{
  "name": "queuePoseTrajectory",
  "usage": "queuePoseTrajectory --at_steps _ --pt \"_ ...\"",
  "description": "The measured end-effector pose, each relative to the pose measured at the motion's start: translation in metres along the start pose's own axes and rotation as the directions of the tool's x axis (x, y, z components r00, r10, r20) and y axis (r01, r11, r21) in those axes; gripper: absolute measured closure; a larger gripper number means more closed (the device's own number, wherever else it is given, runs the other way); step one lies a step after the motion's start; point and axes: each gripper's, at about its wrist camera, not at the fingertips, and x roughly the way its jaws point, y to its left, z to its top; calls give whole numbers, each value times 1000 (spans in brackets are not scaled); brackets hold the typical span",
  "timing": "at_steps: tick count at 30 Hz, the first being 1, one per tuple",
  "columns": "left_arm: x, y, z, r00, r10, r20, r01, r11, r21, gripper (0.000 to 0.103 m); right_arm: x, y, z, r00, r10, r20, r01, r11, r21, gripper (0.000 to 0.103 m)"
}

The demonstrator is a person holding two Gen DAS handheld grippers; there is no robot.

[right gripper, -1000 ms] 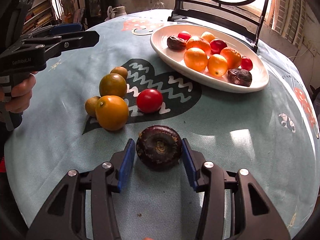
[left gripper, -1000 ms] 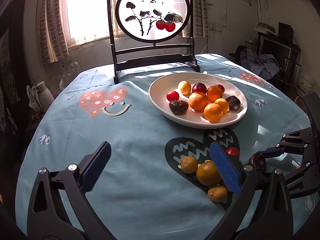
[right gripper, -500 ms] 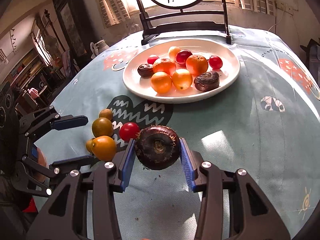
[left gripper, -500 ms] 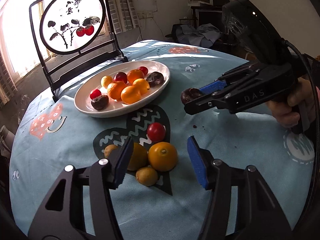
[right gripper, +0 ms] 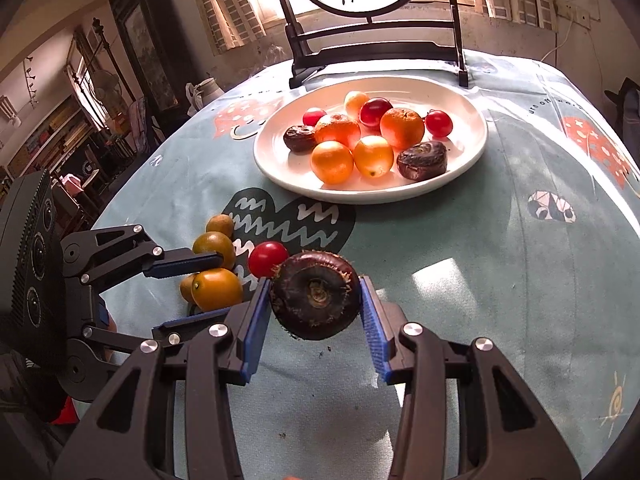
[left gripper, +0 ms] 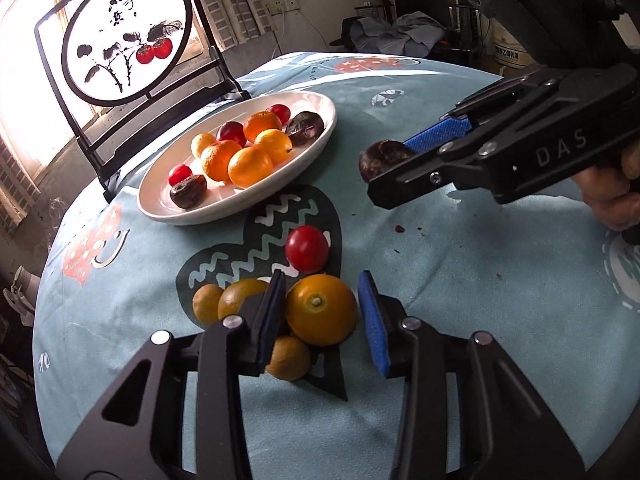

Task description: Organize fruits

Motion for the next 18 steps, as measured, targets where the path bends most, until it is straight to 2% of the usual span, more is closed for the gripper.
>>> queuePoseTrajectory --at_steps 9,18 --pt "-4 -1 0 999 -3 -44 2 999 -36 66 0 0 -1 1000 -12 -9 12 1000 1 59" --pt "-6 -1 -4 994 -2 -110 2 1000 -1 65 2 4 -2 1000 -5 -17 5 1000 -9 59"
